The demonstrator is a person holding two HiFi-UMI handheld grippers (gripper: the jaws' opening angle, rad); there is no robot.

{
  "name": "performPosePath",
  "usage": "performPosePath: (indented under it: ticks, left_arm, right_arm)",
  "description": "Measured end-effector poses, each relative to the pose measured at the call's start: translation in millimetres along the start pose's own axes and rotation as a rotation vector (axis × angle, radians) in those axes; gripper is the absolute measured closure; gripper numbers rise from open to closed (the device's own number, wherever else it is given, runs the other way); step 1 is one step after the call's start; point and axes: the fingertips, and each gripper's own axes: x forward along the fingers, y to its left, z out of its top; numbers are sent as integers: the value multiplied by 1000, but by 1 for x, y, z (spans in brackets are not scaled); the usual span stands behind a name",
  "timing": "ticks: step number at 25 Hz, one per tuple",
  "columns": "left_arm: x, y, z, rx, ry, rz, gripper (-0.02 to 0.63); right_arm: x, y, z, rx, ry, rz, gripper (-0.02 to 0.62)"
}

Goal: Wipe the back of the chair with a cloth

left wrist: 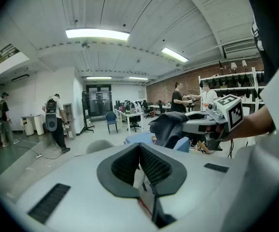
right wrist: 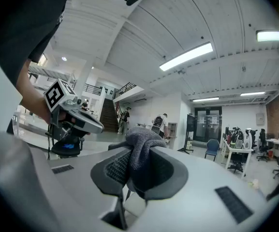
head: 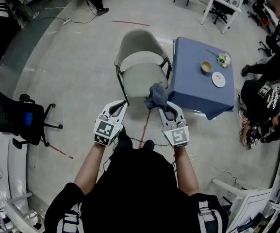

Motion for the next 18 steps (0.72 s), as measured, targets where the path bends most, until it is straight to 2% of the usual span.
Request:
performPosePath:
  ticks: [5,10,13,18]
  left_arm:
    - [-8,-4,2,-10,-15,8,583]
    - [-8,2,6,-69,-37,15,583]
    - [-6,13,7,-92,-49,14,583]
    - [0,35,-2,-105,-40,-19,583]
  right_arm:
    - [-9,3,-1,56,69,-4,517]
    - [-8,2,-5,95,90,-10,517]
    - [-2,4,-22,77,120,-3,517]
    - [25,12,-16,51,130,-9,517]
